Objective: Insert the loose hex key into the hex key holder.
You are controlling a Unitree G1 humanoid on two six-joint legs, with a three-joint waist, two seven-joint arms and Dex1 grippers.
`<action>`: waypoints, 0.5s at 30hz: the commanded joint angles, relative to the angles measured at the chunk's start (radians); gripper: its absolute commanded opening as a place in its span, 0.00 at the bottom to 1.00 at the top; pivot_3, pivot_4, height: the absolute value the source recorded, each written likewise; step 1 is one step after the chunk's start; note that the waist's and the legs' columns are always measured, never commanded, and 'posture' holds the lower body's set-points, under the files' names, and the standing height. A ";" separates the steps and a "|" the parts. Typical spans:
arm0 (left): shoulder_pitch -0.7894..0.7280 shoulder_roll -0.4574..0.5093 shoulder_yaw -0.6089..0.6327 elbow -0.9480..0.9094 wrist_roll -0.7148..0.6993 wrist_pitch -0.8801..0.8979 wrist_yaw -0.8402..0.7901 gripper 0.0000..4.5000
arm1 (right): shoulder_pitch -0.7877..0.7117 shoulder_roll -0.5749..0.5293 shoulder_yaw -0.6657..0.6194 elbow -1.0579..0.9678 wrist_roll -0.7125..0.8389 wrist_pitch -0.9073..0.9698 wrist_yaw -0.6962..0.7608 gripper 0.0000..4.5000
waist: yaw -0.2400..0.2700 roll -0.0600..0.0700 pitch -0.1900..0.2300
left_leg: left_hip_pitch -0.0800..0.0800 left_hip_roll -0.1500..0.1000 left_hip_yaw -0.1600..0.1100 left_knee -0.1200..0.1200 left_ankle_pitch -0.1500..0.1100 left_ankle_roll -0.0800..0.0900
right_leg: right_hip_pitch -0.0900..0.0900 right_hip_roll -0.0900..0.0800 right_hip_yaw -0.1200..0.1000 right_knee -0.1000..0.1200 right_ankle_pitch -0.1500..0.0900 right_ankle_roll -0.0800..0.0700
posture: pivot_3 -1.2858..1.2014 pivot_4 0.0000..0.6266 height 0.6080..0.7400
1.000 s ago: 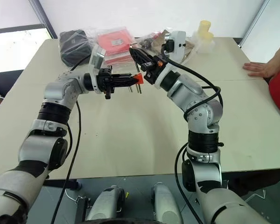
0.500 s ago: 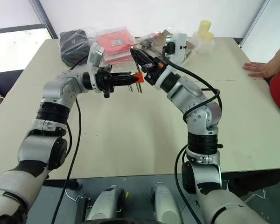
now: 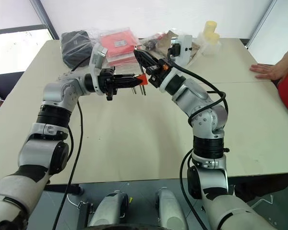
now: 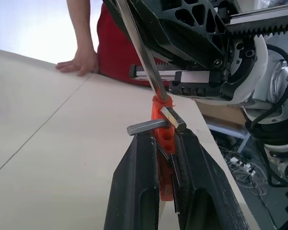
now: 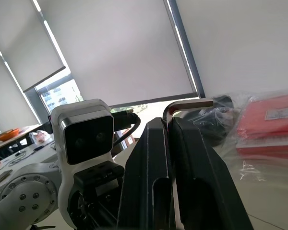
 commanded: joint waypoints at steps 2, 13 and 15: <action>-0.011 0.012 0.042 -0.049 -0.046 0.017 0.002 0.00 | 0.001 -0.014 -0.004 0.001 -0.012 -0.034 0.006 0.02 | 0.000 0.000 0.000 | 0.000 0.000 0.000 0.000 0.000 0.000 | 0.000 0.000 0.000 0.000 0.000 0.000 | 0.52 0.24 1.00; -0.014 0.015 0.067 -0.063 -0.090 0.070 0.021 0.00 | 0.022 -0.045 0.027 0.008 -0.046 -0.078 0.039 0.02 | 0.000 0.000 0.000 | 0.000 0.000 0.000 0.000 0.000 0.000 | 0.000 0.000 0.000 0.000 0.000 0.000 | 0.52 0.24 1.00; -0.017 0.015 0.069 -0.058 -0.090 0.069 0.026 0.00 | 0.032 -0.056 0.041 0.002 -0.053 -0.088 0.057 0.02 | 0.000 0.000 0.000 | 0.000 0.000 0.000 0.000 0.000 0.000 | 0.000 0.000 0.000 0.000 0.000 0.000 | 0.52 0.24 1.00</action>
